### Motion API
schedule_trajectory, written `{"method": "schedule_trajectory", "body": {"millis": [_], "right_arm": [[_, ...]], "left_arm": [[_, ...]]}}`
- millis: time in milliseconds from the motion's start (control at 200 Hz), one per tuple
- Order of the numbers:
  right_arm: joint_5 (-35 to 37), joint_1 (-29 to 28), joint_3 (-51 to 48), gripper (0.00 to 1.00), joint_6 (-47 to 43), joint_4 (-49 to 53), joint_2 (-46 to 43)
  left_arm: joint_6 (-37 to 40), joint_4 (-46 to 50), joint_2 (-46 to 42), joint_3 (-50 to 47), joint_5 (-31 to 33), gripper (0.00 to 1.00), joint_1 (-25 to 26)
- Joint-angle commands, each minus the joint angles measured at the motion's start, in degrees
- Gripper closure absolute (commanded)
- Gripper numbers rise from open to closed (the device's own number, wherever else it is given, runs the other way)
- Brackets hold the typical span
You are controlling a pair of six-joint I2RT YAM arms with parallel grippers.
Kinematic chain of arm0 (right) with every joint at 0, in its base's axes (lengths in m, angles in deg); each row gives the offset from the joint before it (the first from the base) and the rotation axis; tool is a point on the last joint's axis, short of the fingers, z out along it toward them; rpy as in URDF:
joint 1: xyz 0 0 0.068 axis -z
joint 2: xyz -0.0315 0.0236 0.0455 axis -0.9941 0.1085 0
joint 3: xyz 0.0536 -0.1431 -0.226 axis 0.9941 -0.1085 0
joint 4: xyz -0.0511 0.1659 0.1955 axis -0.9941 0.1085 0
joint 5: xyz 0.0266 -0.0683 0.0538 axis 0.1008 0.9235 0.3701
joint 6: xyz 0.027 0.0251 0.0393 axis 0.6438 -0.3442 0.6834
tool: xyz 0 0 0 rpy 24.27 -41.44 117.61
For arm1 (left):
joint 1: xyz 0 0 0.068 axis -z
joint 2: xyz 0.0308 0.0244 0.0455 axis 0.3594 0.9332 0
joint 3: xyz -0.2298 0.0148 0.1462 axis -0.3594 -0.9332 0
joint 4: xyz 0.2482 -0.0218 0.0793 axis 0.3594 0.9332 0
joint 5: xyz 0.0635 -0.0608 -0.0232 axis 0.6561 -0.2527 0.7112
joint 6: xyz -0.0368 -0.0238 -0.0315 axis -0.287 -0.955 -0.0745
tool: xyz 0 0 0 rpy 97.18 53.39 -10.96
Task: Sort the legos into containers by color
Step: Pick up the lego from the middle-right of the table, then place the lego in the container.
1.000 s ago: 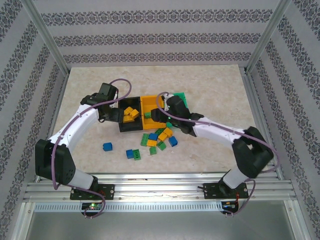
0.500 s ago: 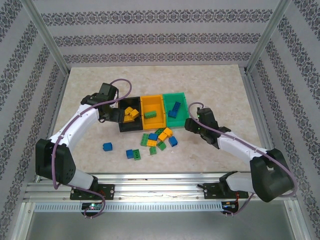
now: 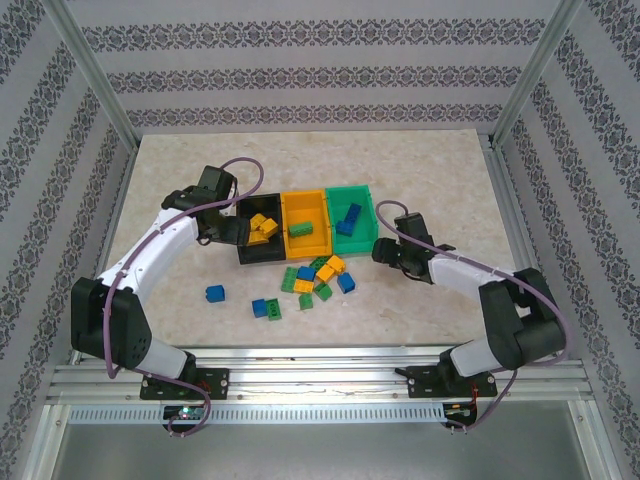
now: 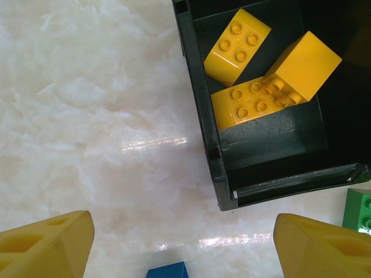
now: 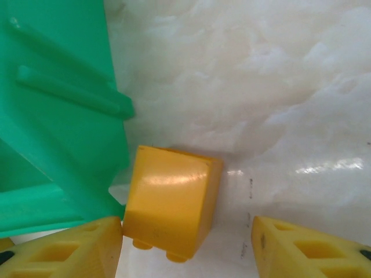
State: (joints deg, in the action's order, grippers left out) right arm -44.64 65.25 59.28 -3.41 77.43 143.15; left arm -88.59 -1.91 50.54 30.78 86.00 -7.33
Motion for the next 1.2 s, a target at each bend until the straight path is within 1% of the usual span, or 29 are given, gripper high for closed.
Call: {"method": "schedule_trajectory", "body": {"millis": [0,245,360,490,590,754,959,1109,1194], "right_arm": [[-1.22,-0.35,2.35,0.39,-0.44,-1.24,1.95],[-1.52,-0.81,3.36,0.39,-0.43,-1.48,4.17],[-1.32,-0.93,3.7,0.41,-0.89,-1.09,4.97],[-1.18,-1.02,3.57,0.47,-0.89,-1.0,5.1],[-1.08,-1.06,3.15,0.55,-1.04,-1.09,4.39],[-0.93,-1.16,2.92,0.63,-1.19,-0.45,2.41],[-1.16,-1.75,3.56,0.64,-1.3,1.26,-1.01],[0.72,-3.99,5.01,0.64,-1.6,3.61,-5.18],[2.27,-6.06,6.43,0.64,-1.85,5.0,-6.89]], "left_arm": [[0.93,-0.24,-0.44,0.25,-0.28,0.19,-0.57],[0.91,-0.32,-0.38,0.17,-0.36,0.19,-0.59],[0.92,-0.05,-0.08,0.37,-0.62,0.19,-0.63],[0.9,-0.14,-0.08,0.32,-0.42,0.19,-0.58],[0.99,-0.08,-0.07,0.37,-0.33,0.19,-0.58],[0.95,-0.14,-0.1,0.27,-0.31,0.19,-0.56],[1.0,-0.14,-0.13,0.18,-0.15,0.19,-0.57],[1.01,-0.03,0.14,0.44,-0.07,0.19,-0.57],[0.57,-0.07,-0.08,0.19,1.19,0.19,-0.62]]}}
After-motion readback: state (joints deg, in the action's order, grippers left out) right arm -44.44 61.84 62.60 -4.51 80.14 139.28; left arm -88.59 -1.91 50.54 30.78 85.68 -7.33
